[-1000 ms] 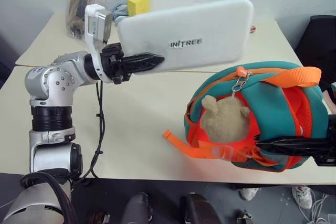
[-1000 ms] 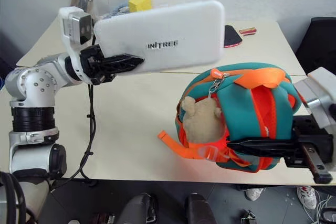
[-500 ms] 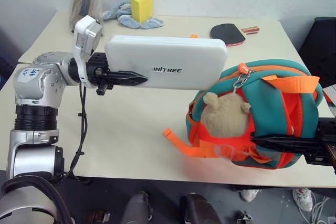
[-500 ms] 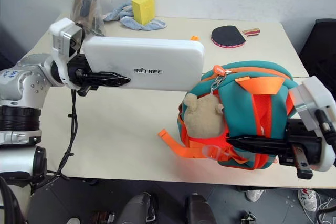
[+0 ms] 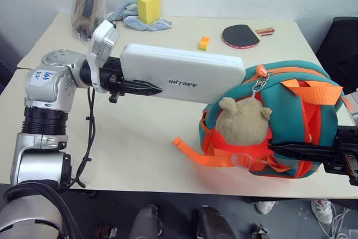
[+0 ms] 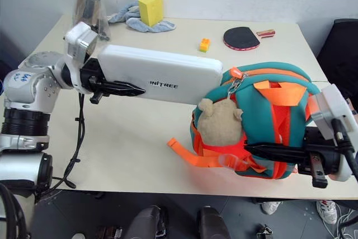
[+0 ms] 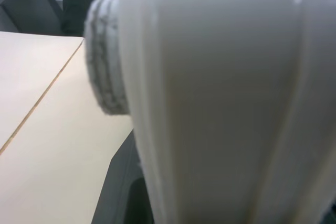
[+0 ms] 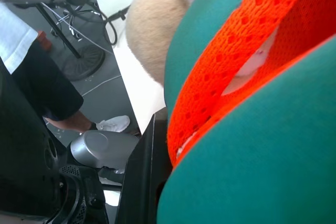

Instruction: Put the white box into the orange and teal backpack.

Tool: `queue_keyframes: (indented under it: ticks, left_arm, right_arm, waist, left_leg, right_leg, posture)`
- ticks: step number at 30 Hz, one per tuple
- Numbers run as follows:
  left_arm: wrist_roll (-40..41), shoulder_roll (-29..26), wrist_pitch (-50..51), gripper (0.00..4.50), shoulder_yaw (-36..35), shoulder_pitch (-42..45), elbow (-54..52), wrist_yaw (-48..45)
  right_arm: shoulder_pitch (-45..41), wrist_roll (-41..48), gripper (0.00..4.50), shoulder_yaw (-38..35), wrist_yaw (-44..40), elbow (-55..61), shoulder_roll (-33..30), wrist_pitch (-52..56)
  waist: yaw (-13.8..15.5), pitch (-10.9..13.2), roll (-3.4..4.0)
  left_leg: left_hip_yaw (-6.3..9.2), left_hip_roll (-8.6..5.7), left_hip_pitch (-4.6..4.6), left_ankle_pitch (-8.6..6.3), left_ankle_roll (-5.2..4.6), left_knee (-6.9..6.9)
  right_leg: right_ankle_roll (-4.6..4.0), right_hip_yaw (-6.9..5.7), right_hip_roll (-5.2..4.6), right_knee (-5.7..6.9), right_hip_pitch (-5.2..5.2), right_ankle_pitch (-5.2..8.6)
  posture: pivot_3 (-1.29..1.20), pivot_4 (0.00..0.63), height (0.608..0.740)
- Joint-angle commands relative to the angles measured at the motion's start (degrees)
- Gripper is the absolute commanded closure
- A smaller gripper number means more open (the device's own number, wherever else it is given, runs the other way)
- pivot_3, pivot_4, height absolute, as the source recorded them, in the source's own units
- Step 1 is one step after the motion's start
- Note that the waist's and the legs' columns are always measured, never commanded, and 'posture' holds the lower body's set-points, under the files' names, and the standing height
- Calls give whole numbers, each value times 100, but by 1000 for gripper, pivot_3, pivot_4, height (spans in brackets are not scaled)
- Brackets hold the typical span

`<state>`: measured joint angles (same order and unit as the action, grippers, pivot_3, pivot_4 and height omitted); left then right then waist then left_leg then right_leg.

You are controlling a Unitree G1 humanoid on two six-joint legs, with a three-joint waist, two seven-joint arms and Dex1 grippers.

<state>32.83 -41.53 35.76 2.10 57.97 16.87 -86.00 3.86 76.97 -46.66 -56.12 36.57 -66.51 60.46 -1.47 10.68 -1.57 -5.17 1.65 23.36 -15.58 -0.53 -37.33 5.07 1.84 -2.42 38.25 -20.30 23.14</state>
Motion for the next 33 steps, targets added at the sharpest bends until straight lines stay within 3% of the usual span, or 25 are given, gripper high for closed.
queue_keyframes:
  ticks: [1, 13, 21, 26, 33]
  left_arm:
    - [296, -132, 185, 3143, -229, 150, -58, -398]
    - [200, -159, -47, 3143, 100, -509, -719, -443]
    - [-604, 248, -1227, 3143, 603, -435, -602, -211]
    - [-884, 721, -1593, 3143, 610, -169, -402, 273]
    - [-895, 1822, -731, 3143, 942, -311, -1120, 1453]
  right_arm:
    - [17, -20, 4488, -94, -55, 40, 75, -165]
    - [10, -228, 4488, 123, -128, 30, 62, -365]
    - [7, -257, 4488, 296, -91, 235, 138, -501]
    - [90, -314, 4488, 363, -38, 370, 253, -589]
    - [77, -191, 4488, 569, 282, 577, 430, -751]
  waist:
    - [-2, 0, 0]
    - [-5, 0, 0]
    - [11, 0, 0]
    - [4, 0, 0]
    - [14, 0, 0]
  left_leg:
    - [0, 0, 0, 0, 0, 0]
    - [1, 1, 0, 0, 0, -3]
    - [0, -1, 0, 0, -1, -7]
    - [0, 0, -1, 0, -1, -6]
    - [2, 0, 4, -1, -2, -12]
  right_leg:
    - [0, 0, 0, 1, 0, 0]
    - [0, 0, 0, 4, 0, 0]
    - [0, 1, 0, 5, 1, 0]
    - [0, 0, 3, 6, 0, 0]
    - [1, 0, 1, 8, 0, -1]
  posture:
    - [0, 150, 740]
    - [0, 150, 740]
    - [0, 150, 740]
    - [0, 150, 740]
    - [0, 150, 740]
